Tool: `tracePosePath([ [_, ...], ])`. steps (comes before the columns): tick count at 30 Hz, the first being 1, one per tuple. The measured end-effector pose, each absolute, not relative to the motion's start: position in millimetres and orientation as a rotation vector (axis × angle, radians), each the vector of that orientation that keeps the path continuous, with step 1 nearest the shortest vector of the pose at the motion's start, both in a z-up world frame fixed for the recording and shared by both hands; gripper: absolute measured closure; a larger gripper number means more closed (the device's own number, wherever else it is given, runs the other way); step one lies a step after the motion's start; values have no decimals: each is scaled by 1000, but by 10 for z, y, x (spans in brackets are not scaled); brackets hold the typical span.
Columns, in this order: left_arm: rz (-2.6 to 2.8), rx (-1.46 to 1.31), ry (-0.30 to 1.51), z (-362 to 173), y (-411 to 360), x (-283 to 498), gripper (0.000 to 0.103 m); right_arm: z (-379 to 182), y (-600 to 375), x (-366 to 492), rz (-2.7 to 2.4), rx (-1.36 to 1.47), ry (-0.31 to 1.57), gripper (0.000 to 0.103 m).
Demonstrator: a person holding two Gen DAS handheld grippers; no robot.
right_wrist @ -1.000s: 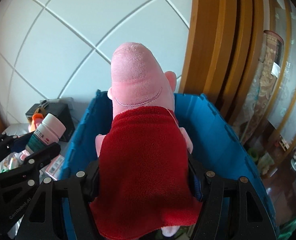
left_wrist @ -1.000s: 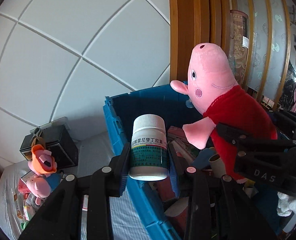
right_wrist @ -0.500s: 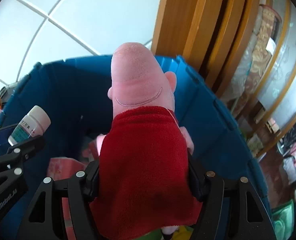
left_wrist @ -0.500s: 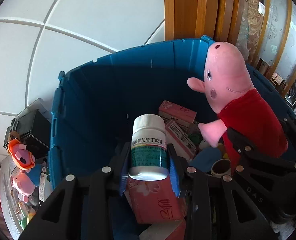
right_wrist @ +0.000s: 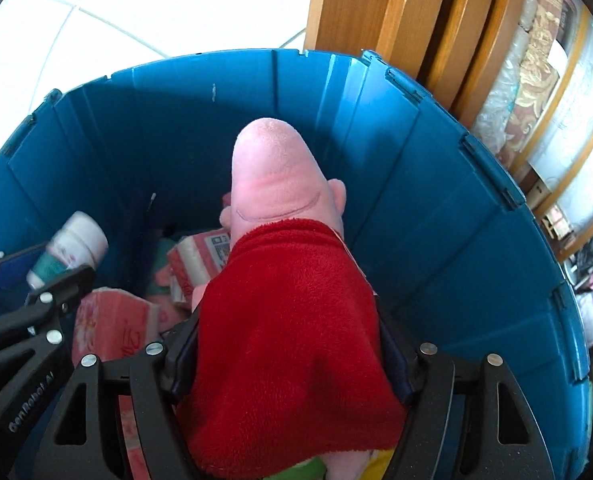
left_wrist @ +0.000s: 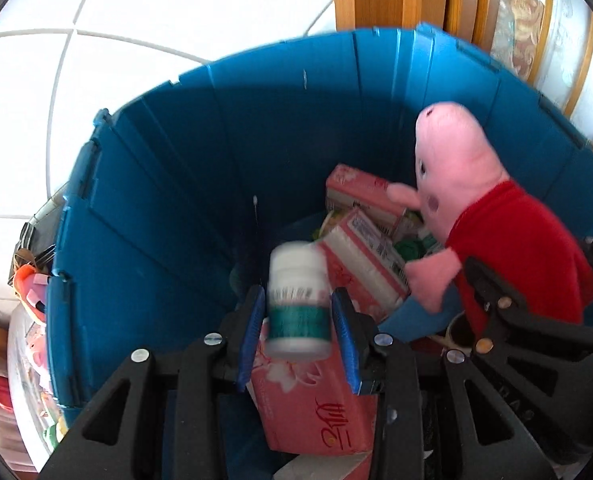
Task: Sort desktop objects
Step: 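Drop both held items into the blue bin by opening both tools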
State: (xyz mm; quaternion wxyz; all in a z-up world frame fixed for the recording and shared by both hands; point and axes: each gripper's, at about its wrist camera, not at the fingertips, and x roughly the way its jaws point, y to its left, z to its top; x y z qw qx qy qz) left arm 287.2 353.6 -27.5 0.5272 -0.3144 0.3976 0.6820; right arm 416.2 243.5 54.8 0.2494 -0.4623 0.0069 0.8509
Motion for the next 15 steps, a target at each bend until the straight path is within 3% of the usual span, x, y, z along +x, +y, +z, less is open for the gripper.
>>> tracePosePath([
  [3,1652,-727,998,-279,3555,2875,52,528,2453,4141,2306,-1272,15,24],
  [6,1663,-737,1000,-278,3546,2853,50,498,2475,4121,2285,-1284,-5,21],
  [11,1675,-752,992,-270,3543,2812,50,480,2511,4125,2248,-1288,-11,1],
  [15,1667,-751,995,-264,3566,2802,49,450,2555,4129,2240,-1314,15,0],
])
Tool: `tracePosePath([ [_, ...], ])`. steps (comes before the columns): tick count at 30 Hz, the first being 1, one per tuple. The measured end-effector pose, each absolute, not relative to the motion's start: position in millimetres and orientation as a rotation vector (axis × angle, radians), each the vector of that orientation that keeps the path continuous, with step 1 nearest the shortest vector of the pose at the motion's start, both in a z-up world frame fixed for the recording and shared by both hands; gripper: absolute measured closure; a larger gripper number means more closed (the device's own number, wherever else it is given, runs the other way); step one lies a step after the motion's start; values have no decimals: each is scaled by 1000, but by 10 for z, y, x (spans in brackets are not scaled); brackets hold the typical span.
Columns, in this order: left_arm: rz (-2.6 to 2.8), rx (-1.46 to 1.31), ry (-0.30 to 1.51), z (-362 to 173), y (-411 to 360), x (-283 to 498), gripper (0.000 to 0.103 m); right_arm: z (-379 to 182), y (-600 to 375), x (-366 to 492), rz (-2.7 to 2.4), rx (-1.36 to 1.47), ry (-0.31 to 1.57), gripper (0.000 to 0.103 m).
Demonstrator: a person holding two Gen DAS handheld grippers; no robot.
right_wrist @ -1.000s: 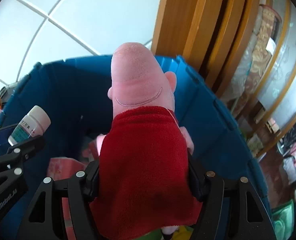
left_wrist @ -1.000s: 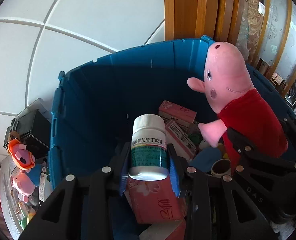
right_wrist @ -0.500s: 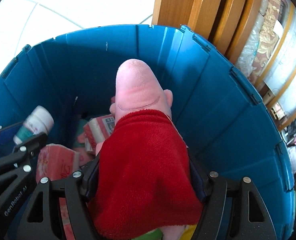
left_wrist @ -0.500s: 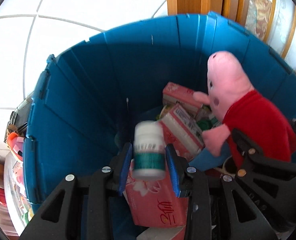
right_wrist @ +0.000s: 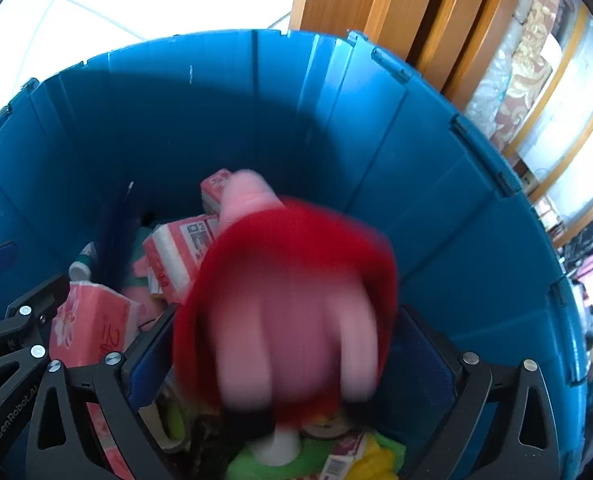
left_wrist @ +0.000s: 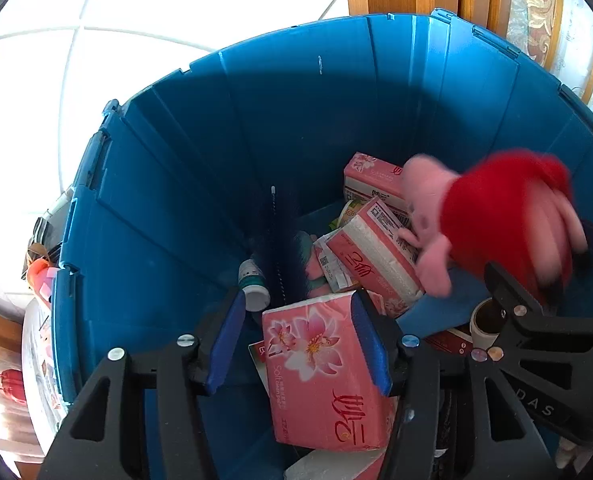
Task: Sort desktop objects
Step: 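Drop both held items into the blue bin by opening both tools, then raise both open tools away from the bin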
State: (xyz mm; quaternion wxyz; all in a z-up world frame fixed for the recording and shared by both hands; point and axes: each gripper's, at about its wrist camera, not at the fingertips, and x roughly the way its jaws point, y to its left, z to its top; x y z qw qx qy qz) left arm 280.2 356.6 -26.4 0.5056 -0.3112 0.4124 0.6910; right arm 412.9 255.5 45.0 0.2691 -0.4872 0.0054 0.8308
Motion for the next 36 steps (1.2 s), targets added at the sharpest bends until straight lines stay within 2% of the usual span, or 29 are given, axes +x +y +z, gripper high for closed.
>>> tracePosePath([
  [10,1656,-730,980,-226,3532,2808,47,379,2562,4140,2239,-1380,13,0],
  [14,1643,-704,955,-205,3519,2829,34,362,2540,4164,2230,-1394,-6,0],
  [18,1636,-708,899,-122,3471,2807,31,400,2557,4184,2267,-1426,98,0],
  [24,1553,-822,779,170,3259,2697,28,789,2465,4357,2333,-1379,33,0],
  [31,1554,-662,690,805,2629,2829,27,1414,2220,4808,2447,-1262,31,0],
  [33,1550,-618,643,958,2380,2845,15,1545,2090,4983,2475,-1222,18,0],
  [36,1557,-516,572,1135,1950,2870,5,1638,1863,5244,2525,-1167,4,0],
])
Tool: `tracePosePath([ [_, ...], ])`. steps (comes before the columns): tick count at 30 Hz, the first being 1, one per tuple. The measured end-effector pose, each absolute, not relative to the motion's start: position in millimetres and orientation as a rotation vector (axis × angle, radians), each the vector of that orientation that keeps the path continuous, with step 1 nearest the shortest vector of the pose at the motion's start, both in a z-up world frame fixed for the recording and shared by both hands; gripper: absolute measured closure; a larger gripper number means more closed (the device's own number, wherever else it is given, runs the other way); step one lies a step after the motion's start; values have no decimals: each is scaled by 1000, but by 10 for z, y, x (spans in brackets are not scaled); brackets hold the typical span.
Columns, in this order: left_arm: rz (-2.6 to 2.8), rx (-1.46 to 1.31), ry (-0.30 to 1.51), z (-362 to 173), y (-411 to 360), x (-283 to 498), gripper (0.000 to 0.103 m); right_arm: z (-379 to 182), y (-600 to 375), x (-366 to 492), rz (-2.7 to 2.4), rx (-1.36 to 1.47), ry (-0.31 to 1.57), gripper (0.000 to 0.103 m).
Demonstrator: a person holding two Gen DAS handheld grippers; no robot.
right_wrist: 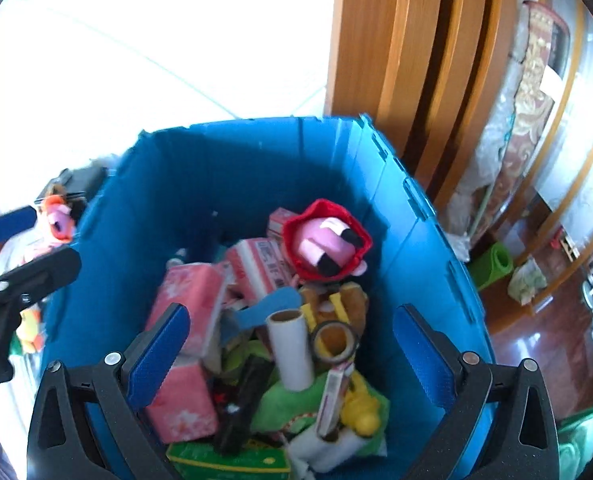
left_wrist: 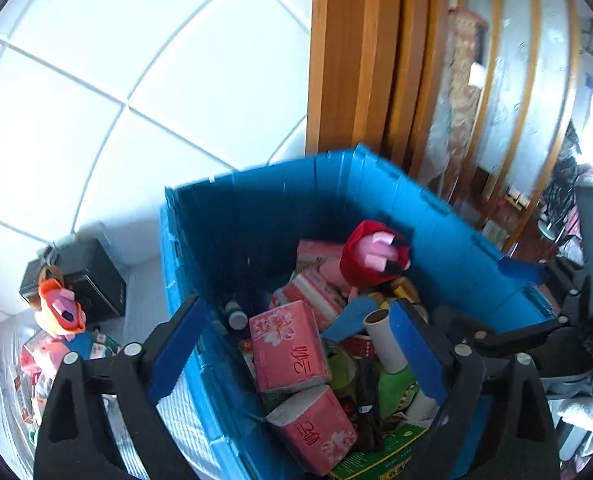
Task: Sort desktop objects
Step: 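Raise both open tools away from the bin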
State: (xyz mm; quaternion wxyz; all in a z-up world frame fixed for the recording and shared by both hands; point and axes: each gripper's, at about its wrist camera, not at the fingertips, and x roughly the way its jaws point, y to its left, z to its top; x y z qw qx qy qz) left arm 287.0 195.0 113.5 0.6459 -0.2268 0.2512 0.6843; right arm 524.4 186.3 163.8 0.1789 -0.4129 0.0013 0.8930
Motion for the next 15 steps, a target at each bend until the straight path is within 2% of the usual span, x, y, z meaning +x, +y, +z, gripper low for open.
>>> tracePosePath([
  [6,1597,-428,474,1197,1227,2779,3,1742,1386,5757,2600,-1014,-8,0],
  [15,1655,-418,415,1033,430,2413,3,1742,635,6552,2534,-553,-53,0],
])
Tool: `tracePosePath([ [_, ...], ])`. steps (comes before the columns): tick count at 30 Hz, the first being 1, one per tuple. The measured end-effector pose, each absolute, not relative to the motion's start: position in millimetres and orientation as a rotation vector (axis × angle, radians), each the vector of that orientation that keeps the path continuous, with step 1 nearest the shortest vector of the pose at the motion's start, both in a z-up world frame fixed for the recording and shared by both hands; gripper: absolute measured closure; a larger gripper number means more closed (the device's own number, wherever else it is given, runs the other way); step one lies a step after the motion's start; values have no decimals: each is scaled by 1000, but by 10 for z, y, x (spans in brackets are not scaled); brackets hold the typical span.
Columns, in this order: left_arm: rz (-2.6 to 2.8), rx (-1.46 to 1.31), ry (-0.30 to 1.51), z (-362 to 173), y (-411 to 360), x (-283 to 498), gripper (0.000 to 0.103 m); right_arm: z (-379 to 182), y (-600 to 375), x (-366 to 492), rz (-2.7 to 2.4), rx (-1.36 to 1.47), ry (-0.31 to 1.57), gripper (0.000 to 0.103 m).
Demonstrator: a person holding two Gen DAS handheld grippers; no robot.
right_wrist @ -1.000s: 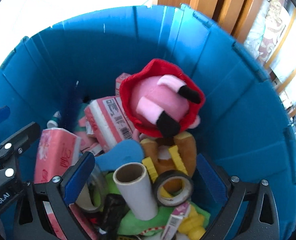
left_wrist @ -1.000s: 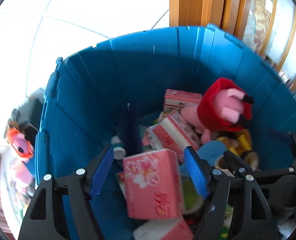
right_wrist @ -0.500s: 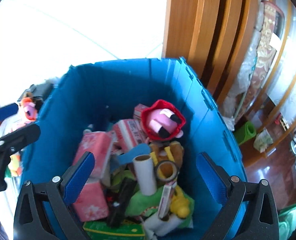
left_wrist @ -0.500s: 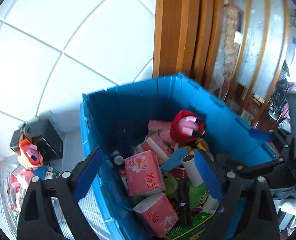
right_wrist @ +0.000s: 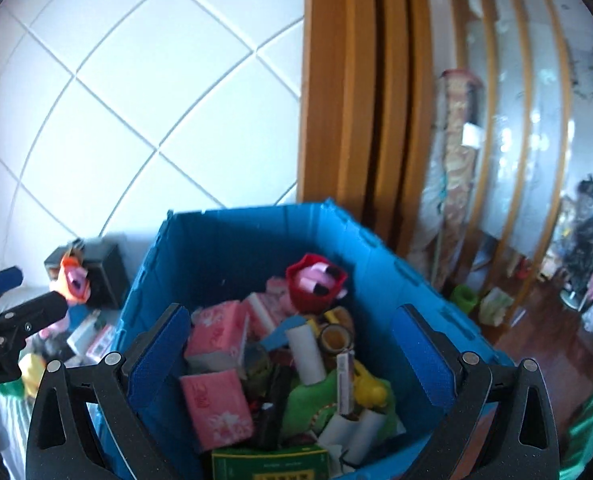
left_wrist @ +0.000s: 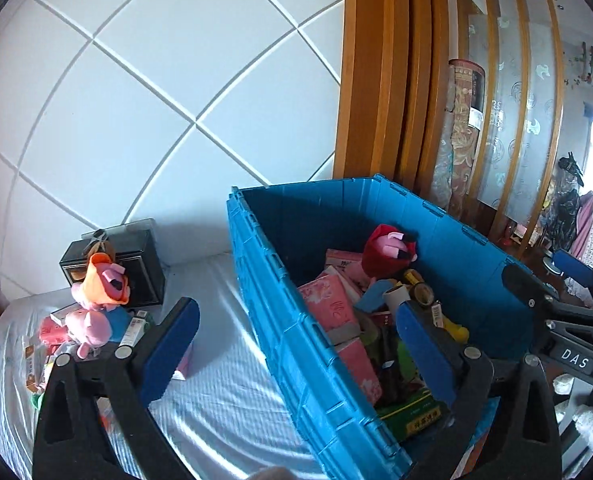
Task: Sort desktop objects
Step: 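Raise both open tools away from the bin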
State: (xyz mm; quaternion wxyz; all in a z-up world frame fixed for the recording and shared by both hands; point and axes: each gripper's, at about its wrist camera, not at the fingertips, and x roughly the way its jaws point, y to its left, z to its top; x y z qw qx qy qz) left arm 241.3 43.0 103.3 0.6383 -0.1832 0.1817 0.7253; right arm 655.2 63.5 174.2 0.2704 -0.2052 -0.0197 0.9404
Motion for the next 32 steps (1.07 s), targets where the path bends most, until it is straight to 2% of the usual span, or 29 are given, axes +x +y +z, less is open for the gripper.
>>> tracePosePath([
  [5,1641,-461,434,917,184,2239,3,1504,460,6503,2542,-707,51,0],
  [16,1670,-452,472,808,-131,1999,3,1385,-17,6629,2472,-704,22,0],
  [32,1600,-410,455,817,-113,2160,3,1332,145,6689,2394,-706,58,0],
])
